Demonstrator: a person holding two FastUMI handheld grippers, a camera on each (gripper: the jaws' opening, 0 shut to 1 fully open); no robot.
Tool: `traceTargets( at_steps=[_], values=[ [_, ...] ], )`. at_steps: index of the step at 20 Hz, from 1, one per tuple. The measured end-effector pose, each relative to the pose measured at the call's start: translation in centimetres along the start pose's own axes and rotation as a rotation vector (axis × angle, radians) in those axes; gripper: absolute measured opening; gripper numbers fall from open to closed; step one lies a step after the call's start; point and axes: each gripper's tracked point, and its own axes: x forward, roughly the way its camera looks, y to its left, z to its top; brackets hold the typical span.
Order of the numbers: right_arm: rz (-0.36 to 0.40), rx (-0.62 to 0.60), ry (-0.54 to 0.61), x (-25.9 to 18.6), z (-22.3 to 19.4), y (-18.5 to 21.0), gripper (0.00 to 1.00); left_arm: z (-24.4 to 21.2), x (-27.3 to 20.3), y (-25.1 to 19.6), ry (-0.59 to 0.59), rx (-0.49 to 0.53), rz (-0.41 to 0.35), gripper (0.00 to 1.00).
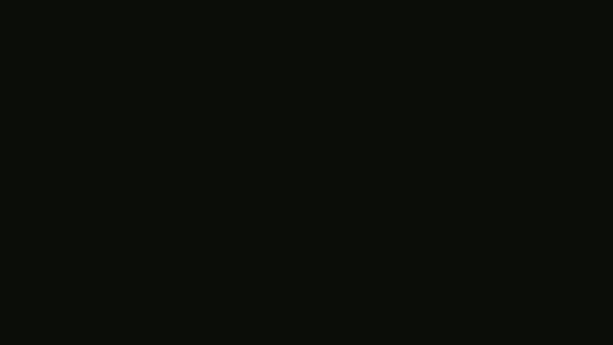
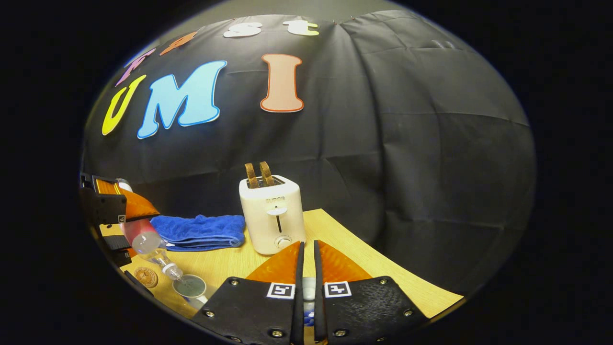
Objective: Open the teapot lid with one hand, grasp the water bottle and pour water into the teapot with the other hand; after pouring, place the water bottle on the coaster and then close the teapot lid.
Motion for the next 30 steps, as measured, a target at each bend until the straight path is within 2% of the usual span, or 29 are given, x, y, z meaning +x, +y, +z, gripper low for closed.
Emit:
traceTargets(
  at_steps=[11,17,23,28,30],
  values=[
    [0.015,0.022,-0.007,-0.1,0.4,0.0,0.08,-0.5,-0.3,1.4,0.027,0.105,0.014,0.86],
    [0.002,0.016,-0.007,-0.1,0.3,-0.2,0.08,-0.3,-0.8,1.7,0.015,0.074,0.031,0.86],
    [-0.034,0.042,-0.009,-0.1,0.3,-1.4,0.08,-1.4,-0.9,0.0,-0.011,-0.083,0.022,0.87],
    [-0.038,0.023,-0.002,0.2,-0.1,-1.0,0.08,-2.8,-1.2,-3.9,-0.033,-0.381,-0.049,0.87],
    [-0.040,0.017,-0.001,0.2,-0.1,-0.9,0.08,-3.1,-1.1,-4.9,-0.043,-0.505,-0.049,0.87]
  ],
)
